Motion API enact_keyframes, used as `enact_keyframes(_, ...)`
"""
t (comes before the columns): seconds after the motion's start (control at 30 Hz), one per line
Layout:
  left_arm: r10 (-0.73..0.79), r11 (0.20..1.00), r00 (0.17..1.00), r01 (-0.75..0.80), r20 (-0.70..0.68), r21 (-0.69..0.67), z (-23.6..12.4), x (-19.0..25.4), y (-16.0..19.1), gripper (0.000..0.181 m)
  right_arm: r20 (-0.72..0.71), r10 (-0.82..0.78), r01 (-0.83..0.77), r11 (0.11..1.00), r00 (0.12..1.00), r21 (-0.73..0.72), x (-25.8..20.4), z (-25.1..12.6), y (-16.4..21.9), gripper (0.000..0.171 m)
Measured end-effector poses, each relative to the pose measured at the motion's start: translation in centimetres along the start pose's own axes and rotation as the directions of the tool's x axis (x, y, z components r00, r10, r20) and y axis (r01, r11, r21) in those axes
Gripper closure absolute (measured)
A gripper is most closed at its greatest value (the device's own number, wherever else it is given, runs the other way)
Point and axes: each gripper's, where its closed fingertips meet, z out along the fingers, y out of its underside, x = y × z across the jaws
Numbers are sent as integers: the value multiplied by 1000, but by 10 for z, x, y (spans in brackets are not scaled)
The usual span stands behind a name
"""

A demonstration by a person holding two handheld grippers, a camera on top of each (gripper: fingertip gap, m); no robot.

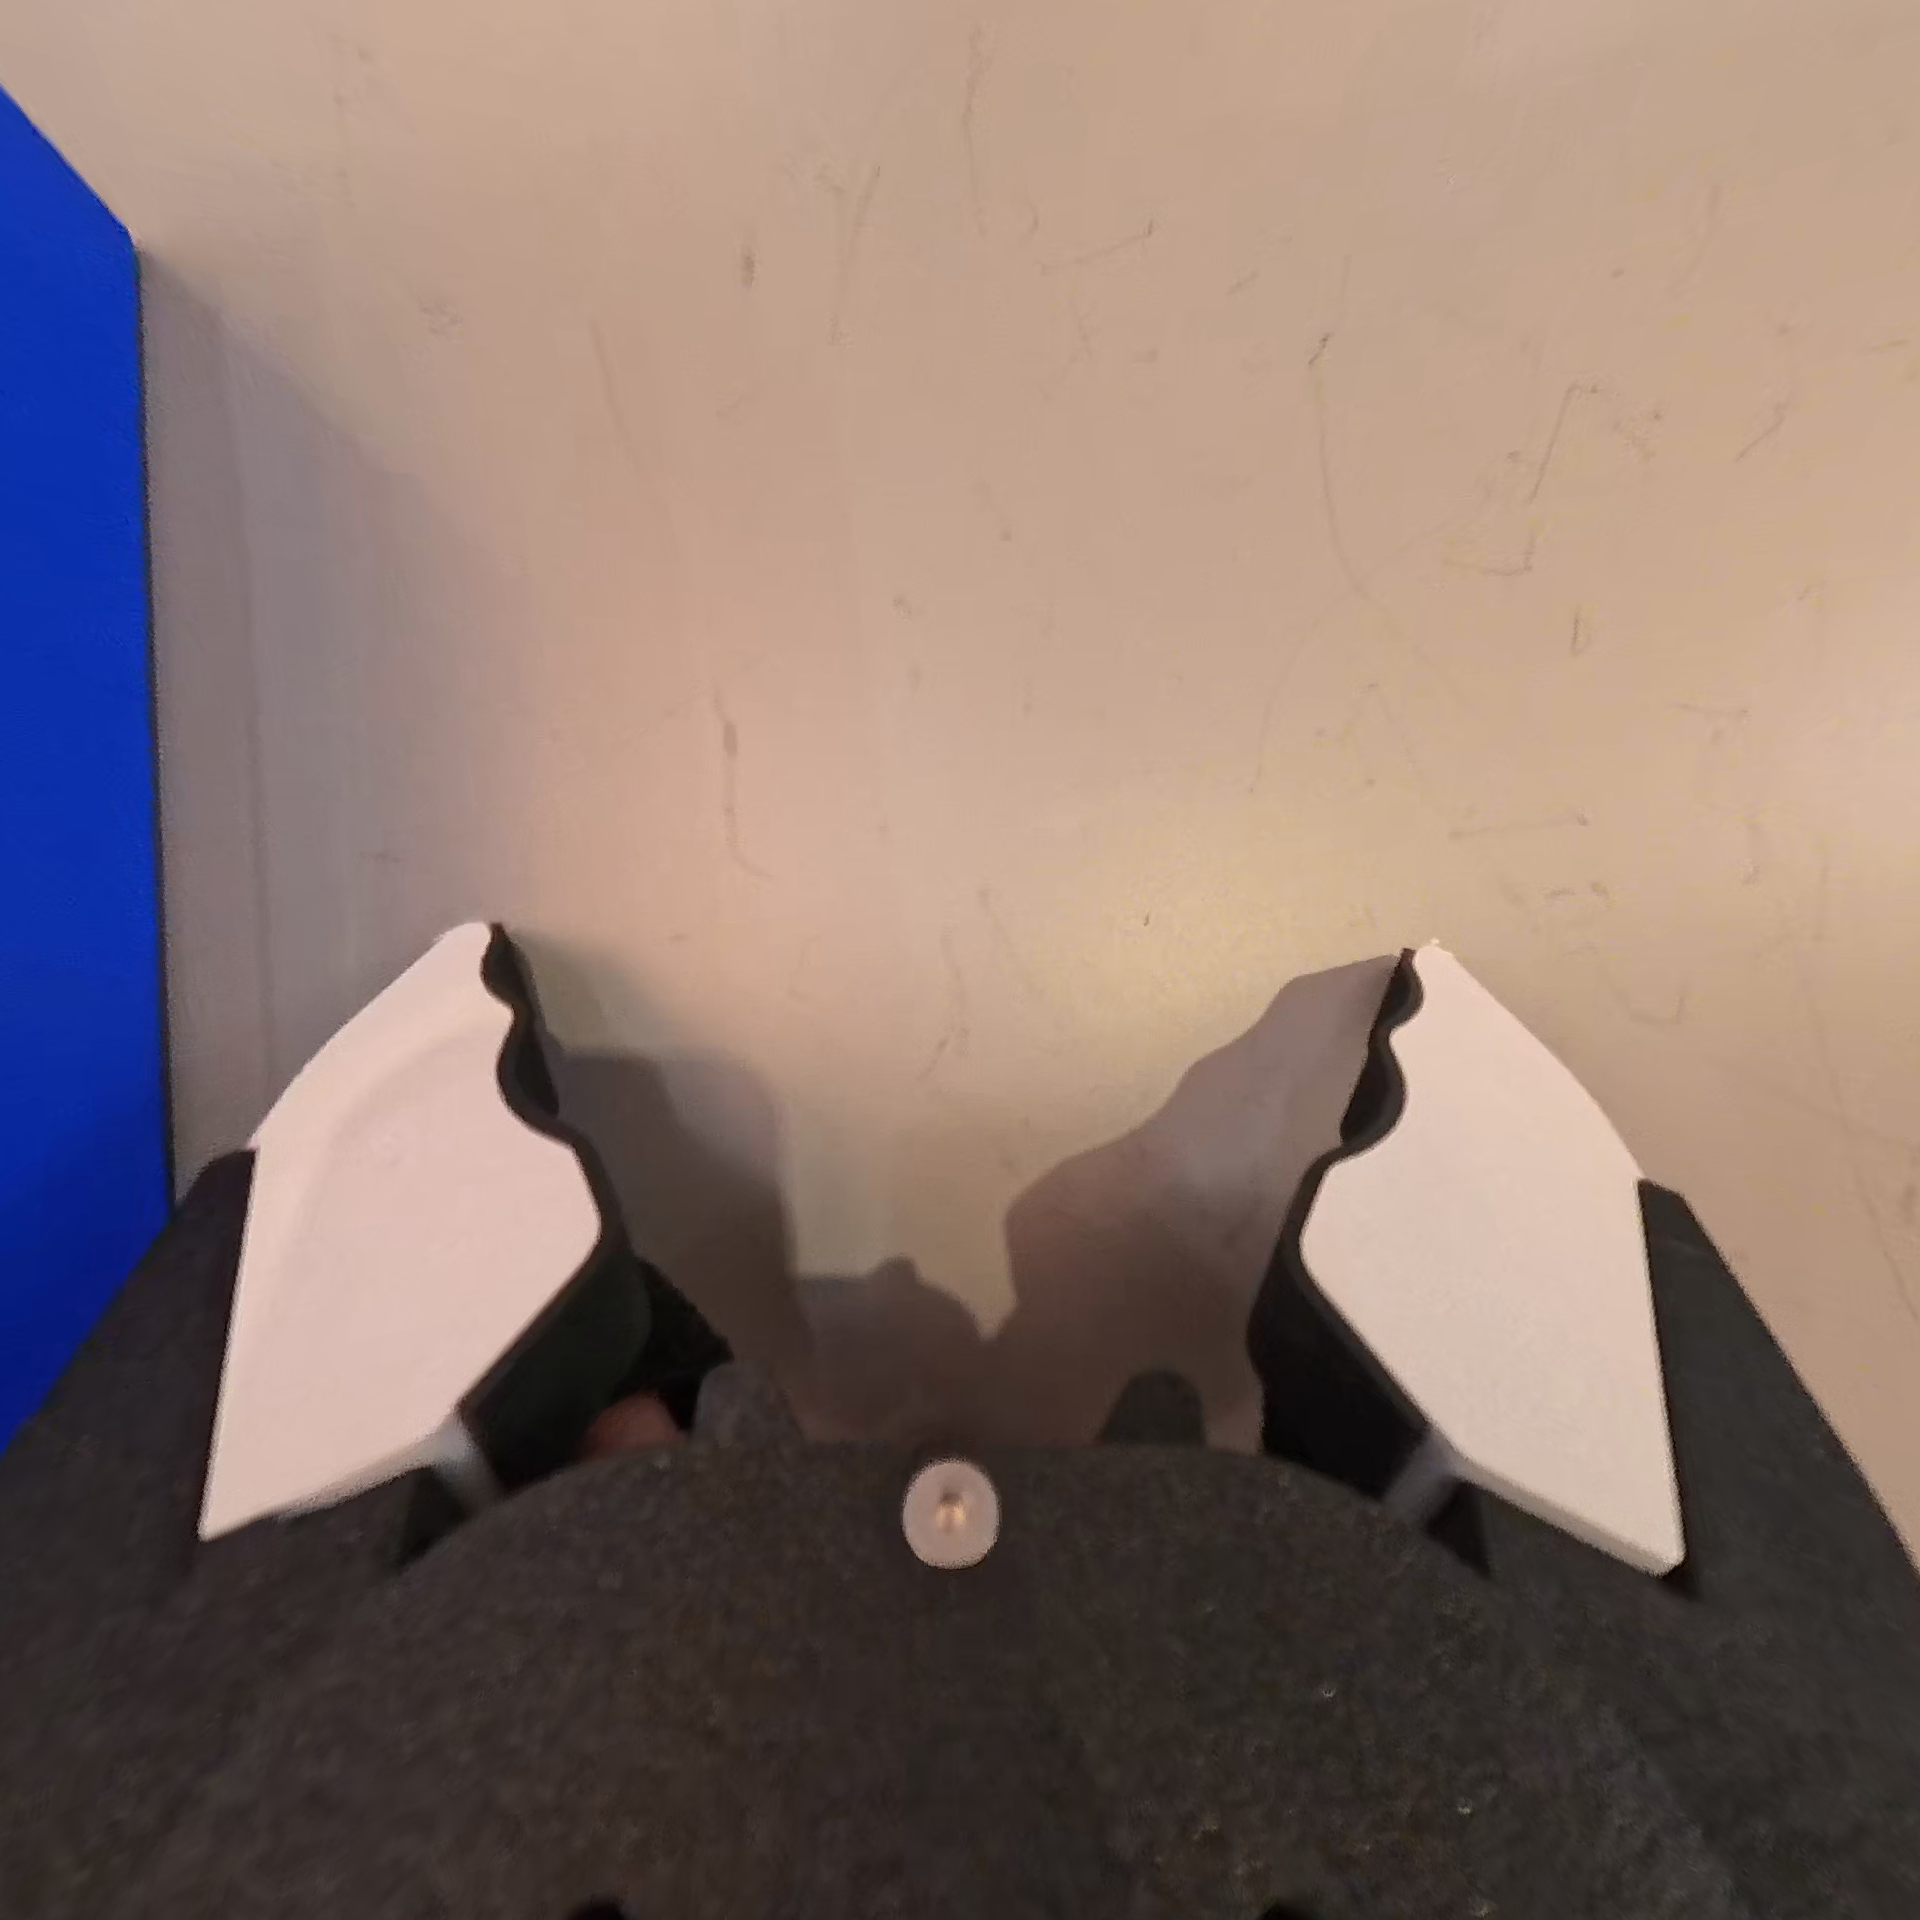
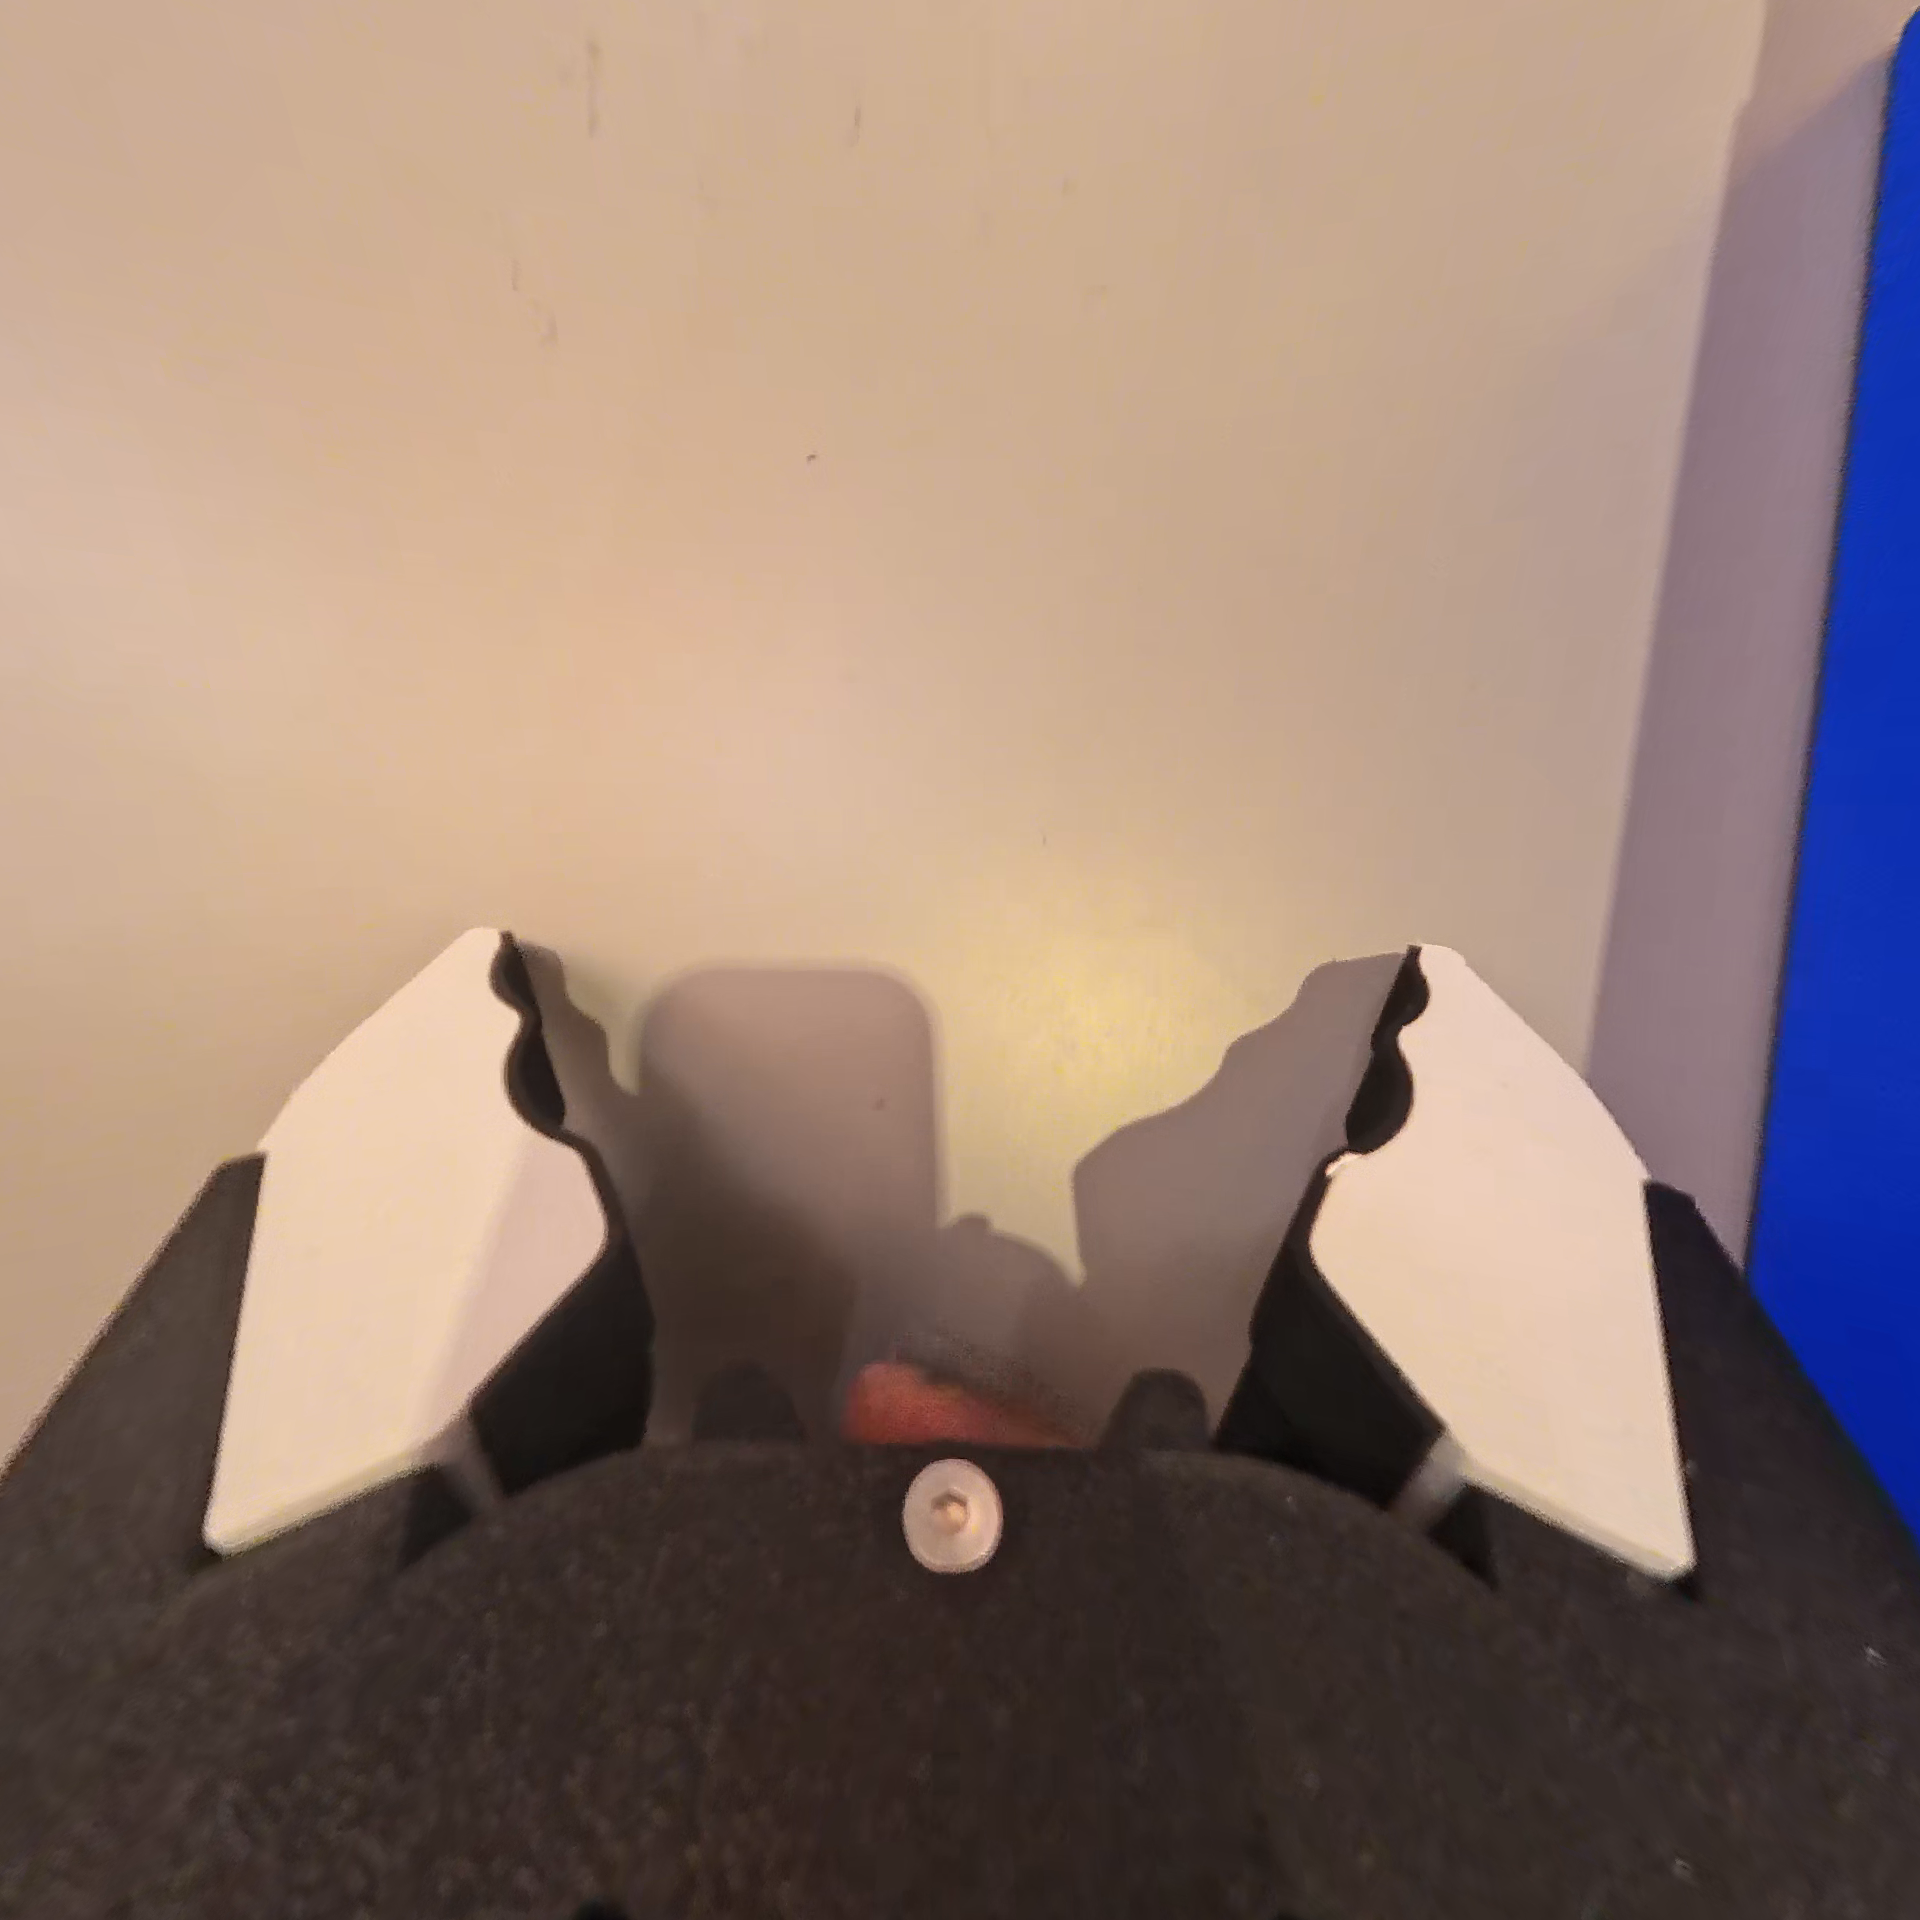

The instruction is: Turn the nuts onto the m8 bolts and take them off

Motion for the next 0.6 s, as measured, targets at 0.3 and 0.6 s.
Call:
enact_keyframes(0.3,-85,973,992,102,-91,206,-26,4,-21,34,37,22,-23,999,999,26,-4,-2,-4,25)
enact_keyframes(0.6,-73,765,991,126,-109,632,-113,-6,-61,35,-69,0,24,935,998,353,-4,-57,-51,26)
